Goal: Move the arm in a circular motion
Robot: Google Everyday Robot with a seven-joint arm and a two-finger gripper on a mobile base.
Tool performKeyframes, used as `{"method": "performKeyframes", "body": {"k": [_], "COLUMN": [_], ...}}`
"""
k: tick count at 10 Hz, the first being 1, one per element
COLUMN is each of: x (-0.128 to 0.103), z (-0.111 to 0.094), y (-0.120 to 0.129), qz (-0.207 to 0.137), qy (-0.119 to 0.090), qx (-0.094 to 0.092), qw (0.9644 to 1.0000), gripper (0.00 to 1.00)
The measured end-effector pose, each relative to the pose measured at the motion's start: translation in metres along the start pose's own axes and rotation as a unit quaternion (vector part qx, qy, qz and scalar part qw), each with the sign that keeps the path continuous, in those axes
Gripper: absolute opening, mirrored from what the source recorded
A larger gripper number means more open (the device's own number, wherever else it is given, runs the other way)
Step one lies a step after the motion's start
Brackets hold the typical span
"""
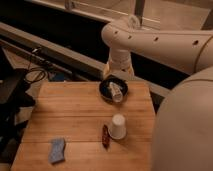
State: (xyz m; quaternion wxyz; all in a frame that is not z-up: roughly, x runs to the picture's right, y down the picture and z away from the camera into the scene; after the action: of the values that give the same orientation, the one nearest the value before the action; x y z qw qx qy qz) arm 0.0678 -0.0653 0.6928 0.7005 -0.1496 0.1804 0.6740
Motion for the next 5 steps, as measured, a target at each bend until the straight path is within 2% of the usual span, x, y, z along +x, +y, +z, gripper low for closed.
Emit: {"method": "performKeyframes", "body": {"k": [2, 5], "x": [-0.009, -0.023], "z": [0.002, 0.006], "y": [0.015, 0.061], "qz": [-0.008, -0.035], "qy": [0.003, 0.008], "qx": [0.005, 0.011], "qw": [1.0000, 0.9993], "gripper": [0.80, 0.80]}}
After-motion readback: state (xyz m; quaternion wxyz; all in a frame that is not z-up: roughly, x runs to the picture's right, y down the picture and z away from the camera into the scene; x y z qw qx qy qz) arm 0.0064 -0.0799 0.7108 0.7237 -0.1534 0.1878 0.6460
